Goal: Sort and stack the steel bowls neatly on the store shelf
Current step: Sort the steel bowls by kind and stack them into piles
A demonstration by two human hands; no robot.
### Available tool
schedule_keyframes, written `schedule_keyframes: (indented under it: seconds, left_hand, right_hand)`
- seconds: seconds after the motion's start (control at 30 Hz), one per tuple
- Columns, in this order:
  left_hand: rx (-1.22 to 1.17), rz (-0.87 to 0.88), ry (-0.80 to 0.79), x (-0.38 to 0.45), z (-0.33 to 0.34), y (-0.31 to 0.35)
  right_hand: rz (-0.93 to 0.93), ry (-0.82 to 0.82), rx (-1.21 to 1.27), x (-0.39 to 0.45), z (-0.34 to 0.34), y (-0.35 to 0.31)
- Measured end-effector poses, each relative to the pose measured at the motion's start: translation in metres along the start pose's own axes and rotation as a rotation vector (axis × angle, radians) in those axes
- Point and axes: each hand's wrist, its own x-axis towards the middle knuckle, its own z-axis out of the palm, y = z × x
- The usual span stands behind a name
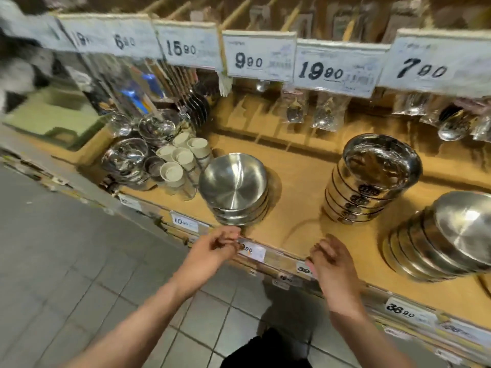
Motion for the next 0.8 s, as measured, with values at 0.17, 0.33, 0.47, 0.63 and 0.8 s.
schedule_keyframes:
  seconds: [0.17,0.33,0.47,0.63,0.8]
  left_hand:
    - [-0.225,-0.018,0.223,0.004,-0.041,0.004]
    - [-0.296,0.021,0.254,0.036,-0.052,0.013]
    - [-0.317,0.039,0.09,0.061,-0.053,0.018]
    - [-0.335,0.048,0.04,0.091,-0.06,0.025]
    - [-0.311,0.075,-0.006,0.122,-0.065,0.042]
  right_hand:
    - [-0.093,-0.17,-0.005,-0.002,0.033,-0.034]
    - [-0.029,-0.317,0.05,0.005,0.071,-0.055]
    - [-0.019,-0.397,0.078,0.019,0.105,-0.053]
    - [-0.072,-0.237,0.18,0.045,0.133,-0.052]
    - [-0.042,-0.161,0.237,0.066,0.15,-0.061]
